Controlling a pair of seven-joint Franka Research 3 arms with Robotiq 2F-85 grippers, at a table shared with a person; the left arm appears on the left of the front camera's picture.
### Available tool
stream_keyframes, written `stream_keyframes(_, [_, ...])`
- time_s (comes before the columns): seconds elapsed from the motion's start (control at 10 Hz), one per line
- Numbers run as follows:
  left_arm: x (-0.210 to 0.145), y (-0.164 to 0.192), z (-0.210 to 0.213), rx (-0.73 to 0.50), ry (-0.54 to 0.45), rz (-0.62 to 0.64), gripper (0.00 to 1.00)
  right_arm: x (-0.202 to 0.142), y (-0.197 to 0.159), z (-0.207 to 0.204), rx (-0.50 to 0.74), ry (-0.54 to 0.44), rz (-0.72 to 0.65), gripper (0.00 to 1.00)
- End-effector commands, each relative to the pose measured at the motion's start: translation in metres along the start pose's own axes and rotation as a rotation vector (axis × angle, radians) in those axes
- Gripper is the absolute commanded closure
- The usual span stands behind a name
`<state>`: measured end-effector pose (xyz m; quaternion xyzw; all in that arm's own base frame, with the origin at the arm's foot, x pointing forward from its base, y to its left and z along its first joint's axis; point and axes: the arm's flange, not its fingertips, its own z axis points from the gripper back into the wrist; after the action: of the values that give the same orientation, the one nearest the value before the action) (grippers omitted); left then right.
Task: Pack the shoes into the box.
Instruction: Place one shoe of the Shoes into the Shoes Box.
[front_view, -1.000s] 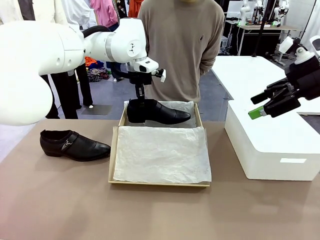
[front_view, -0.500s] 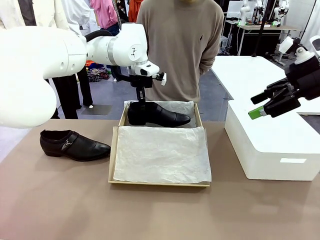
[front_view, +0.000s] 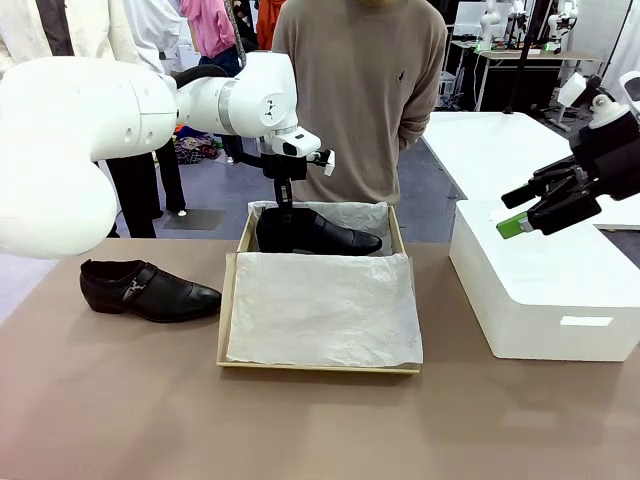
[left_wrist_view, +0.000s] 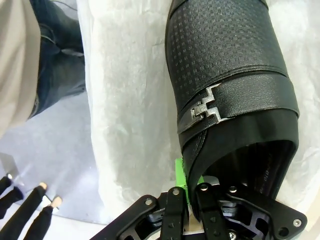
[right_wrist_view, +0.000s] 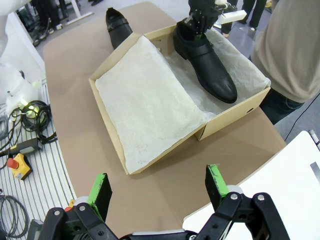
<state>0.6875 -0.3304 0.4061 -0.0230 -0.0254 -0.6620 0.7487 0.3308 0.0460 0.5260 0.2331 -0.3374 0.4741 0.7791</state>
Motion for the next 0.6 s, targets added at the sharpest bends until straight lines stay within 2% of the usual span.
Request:
stream_keyframes(0.0, [0.0040,0.0092,0.0057,0.012,0.006,0.001,1.00,0.0003,-0.0034,-0.0010,0.015,-0.031,0.024,0.00])
stream_keyframes(0.1, [0.0038,0.0097,0.0058,0.010,0.003,0.008,0.84,0.0003,-0.0034,-0.0010,0.015,-0.031,0.024,0.00])
stream_keyframes(0.5, [0.0023,0.0086,0.0101,0.017,0.002,0.013,0.05,0.0003,-0.0034,-0.0010,0.015,-0.031,0.024,0.00])
